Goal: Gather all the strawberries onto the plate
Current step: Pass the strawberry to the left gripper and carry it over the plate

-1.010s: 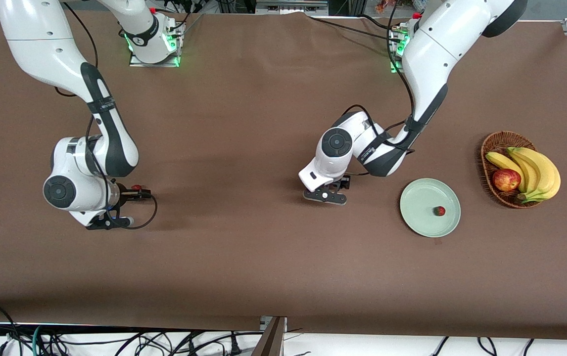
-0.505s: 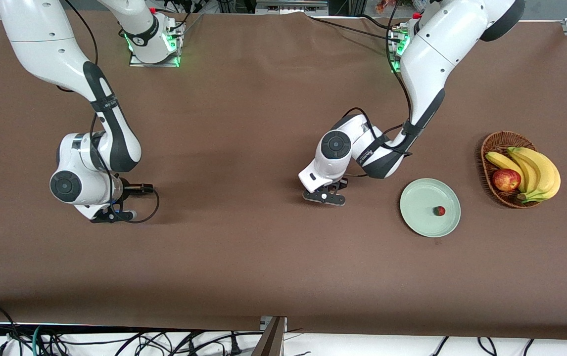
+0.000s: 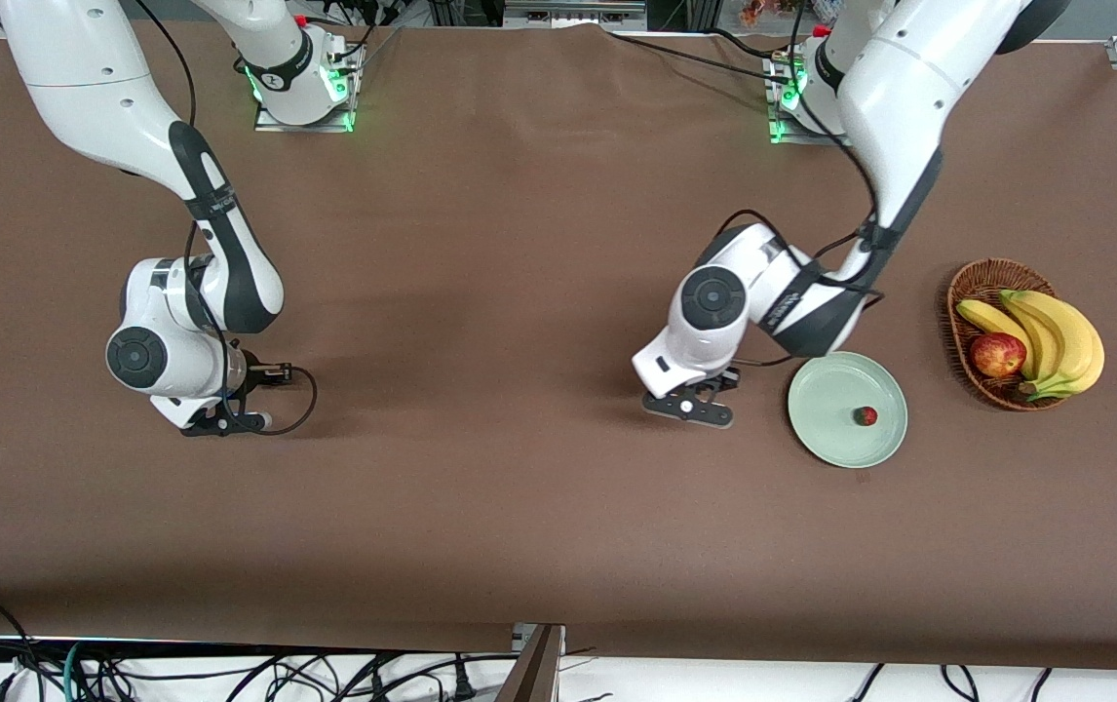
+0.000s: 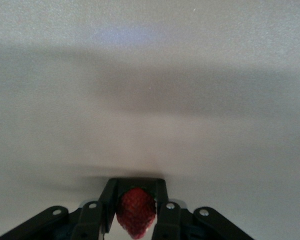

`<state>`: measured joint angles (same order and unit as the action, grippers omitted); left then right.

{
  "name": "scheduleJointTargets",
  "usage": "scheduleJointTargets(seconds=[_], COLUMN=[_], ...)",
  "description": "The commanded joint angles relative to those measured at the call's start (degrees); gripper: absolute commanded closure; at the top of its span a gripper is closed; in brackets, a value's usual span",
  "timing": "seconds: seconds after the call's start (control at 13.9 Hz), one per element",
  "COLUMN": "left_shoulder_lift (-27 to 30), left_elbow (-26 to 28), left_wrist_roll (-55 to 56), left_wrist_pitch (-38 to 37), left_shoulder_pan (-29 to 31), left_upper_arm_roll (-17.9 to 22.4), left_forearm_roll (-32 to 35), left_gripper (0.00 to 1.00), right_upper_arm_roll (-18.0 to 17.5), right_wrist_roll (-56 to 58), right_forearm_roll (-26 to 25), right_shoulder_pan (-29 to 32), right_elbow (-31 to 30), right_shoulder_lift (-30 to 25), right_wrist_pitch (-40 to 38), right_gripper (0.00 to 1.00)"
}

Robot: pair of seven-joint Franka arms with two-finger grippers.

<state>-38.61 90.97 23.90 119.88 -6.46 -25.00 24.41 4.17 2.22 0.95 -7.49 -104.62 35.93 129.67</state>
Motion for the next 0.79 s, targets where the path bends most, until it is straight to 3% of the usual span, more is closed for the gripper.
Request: scheduleJointTargets(seconds=[0.0,0.29,0.43,0.58,0.72], left_shoulder_lift=[3.27,2.93,0.92,-0.85,-1.81], left_elbow=[1.05,1.22,1.49,3.23,5.61], left_wrist_roll=[-12.34,-33.26,-39.26,-41.21,-43.58], left_wrist_pitch=[-4.47,-6.51,-5.63,-1.43,3.84], left_shoulder_pan=[4.86,12.58,14.97,17.78,19.02], left_upper_arm_roll=[-0.58,-0.31,-0.14,-0.05,0.21], left_forearm_roll=[0.29,0.38,1.34,1.35,1.43], left_gripper=[0.87,0.84,0.76,0.77,0.78], right_upper_arm_roll=[0.32,-0.38,-4.06,-7.13,-9.34], right_wrist_roll=[0.24,-0.55,-0.99,-8.24,-19.74], right_forearm_roll=[0.28,0.54,4.73,11.76,12.05], right_shoulder_pan=[-0.16,-0.24,-0.33,-2.43,-6.29], right_elbow=[-1.99,-0.77,1.95,5.63,10.11], right_shoulder_lift=[-1.74,-2.53,-2.18,-0.43,1.50], right_wrist_pitch=[0.67,0.50,0.58,0.85,1.02], right_gripper=[0.68,0.73,0.73,0.73,0.73])
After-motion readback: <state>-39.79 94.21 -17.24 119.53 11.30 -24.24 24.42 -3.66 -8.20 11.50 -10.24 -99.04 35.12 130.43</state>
